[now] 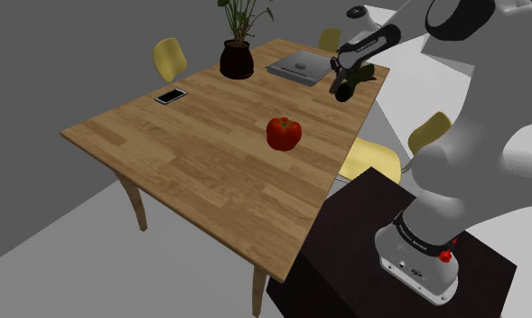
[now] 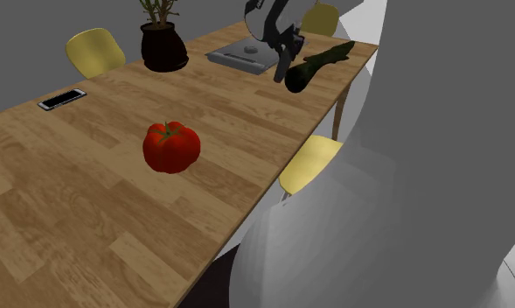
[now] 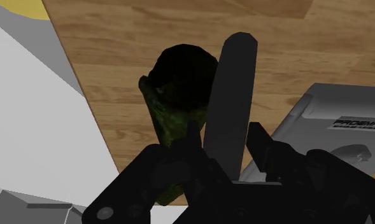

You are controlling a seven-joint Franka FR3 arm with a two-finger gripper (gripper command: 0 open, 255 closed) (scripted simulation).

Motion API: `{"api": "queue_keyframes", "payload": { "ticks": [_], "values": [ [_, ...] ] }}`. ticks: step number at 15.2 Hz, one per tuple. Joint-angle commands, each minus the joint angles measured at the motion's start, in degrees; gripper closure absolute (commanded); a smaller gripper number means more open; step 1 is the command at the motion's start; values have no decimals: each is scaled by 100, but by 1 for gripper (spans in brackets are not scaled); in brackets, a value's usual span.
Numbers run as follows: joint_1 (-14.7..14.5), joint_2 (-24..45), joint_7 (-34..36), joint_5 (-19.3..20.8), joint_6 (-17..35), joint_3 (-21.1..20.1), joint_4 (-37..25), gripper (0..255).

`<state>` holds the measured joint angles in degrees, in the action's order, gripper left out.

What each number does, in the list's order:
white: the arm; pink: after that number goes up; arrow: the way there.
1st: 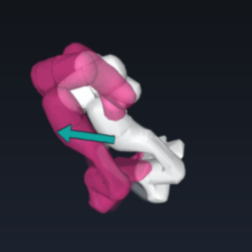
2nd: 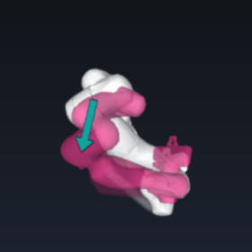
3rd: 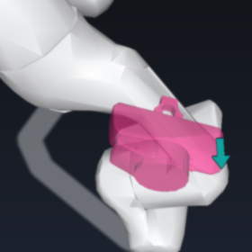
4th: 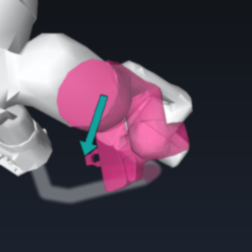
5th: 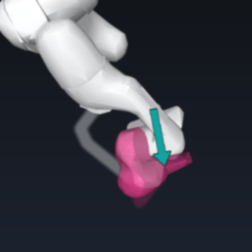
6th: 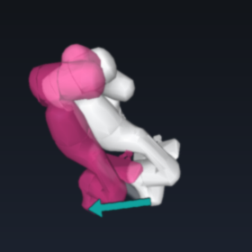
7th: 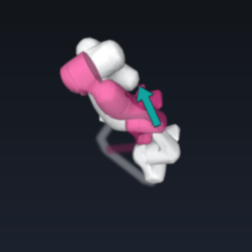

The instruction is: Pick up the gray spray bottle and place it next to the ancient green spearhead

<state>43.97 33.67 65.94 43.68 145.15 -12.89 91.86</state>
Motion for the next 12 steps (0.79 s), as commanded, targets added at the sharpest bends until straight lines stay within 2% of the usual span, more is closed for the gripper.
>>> {"api": "queue_keyframes", "payload": {
  "ticks": [1, 9, 10, 12],
  "values": [
    [-4, 151, 58, 61, 14, 79, -20, 255],
    [-24, 184, 88, 80, 51, 109, -16, 255],
    [-28, 160, 88, 75, 36, 103, -4, 0],
    [-36, 177, 78, 65, 13, 97, -42, 0]
  ]
}}
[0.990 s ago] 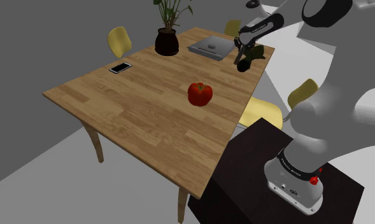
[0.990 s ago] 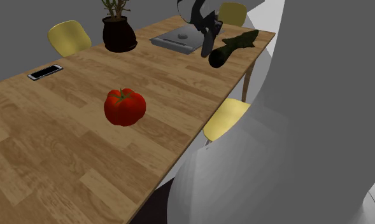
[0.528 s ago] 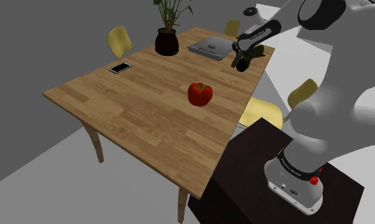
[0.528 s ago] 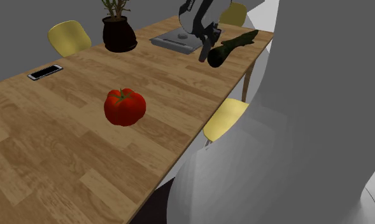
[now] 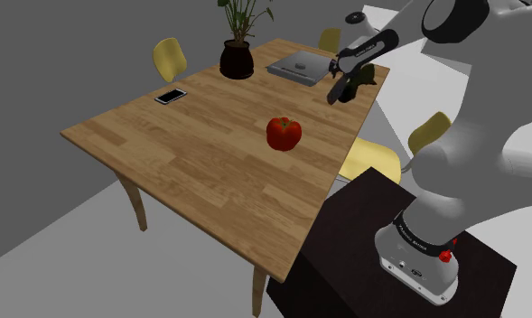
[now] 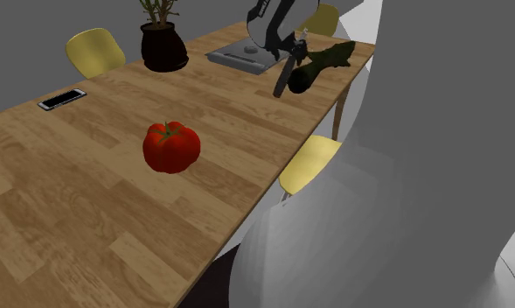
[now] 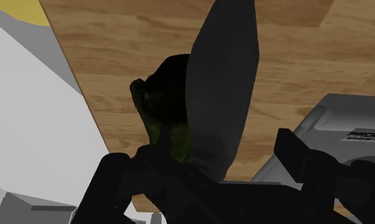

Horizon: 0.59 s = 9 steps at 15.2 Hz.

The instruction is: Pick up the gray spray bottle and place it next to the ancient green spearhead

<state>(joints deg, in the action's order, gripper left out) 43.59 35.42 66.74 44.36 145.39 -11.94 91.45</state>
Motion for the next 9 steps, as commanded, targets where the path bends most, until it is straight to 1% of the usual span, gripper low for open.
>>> {"api": "queue_keyframes", "payload": {
  "ticks": [1, 3, 7, 9],
  "values": [
    [2, 1, 1, 0, -8, 4, 4, 0],
    [14, 8, 8, 13, 27, 16, 27, 0],
    [51, -680, -56, -180, -213, -164, 502, 0],
    [51, -680, -55, -180, -213, -164, 503, 0]
  ]
}}
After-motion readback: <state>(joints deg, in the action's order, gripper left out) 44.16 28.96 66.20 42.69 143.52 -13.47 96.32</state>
